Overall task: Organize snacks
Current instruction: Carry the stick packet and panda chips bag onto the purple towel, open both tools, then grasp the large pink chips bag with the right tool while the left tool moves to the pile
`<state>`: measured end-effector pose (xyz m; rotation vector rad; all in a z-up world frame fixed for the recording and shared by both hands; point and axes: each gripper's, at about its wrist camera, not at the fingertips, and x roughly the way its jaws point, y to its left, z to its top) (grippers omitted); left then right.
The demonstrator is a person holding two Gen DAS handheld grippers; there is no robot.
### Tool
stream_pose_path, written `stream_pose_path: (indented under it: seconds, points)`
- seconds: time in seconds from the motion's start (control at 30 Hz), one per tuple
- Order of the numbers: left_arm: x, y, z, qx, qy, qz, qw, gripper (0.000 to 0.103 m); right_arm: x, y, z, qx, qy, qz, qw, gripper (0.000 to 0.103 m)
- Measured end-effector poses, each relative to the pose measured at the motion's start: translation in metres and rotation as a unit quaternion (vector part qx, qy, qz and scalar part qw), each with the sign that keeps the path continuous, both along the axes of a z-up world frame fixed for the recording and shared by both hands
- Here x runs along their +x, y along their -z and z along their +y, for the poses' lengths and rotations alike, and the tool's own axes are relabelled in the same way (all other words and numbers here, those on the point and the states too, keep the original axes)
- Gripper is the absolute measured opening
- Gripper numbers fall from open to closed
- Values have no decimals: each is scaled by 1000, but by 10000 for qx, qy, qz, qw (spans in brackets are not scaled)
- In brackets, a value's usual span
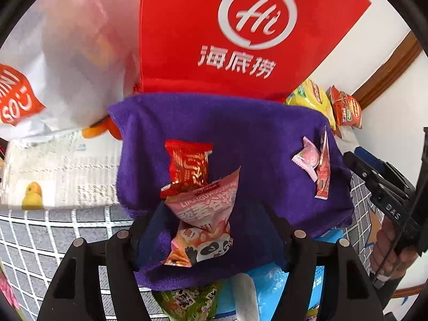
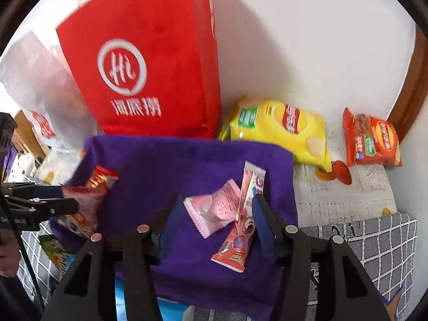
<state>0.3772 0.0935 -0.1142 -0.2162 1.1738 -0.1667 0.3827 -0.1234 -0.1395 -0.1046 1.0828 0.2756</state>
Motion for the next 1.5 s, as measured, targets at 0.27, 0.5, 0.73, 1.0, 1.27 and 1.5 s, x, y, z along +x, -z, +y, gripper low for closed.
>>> stream_pose_path:
  seconds: [0.27,0.5,0.73,1.0,1.27,1.5]
  points:
    - [-17,-32,-8,6,172,-459,9988,70,-32,-29,-8,9,436,-319,9985,59]
    - [-46,-79,-10,-37,50,-1264,9920,70,-75,-52,-22,-2,637,-395,9972,59]
    - [-91,-100,-10,75,24,-1663,9860,70,-120,-65,-34,151,804,-313,9962,59]
    - [-139,-97,1,124,1,-1568,9876,70,-160,-71,-31,212,823,-193,9962,59]
    - [-178,-89,12,-33,-87,-1479,9890,70,-195,-65,-19,129,728,-43,9973,60]
    - [-199,-81,23,-65,-204,-1410,9898,70,-220,-52,-3,168,420,210,9988,60]
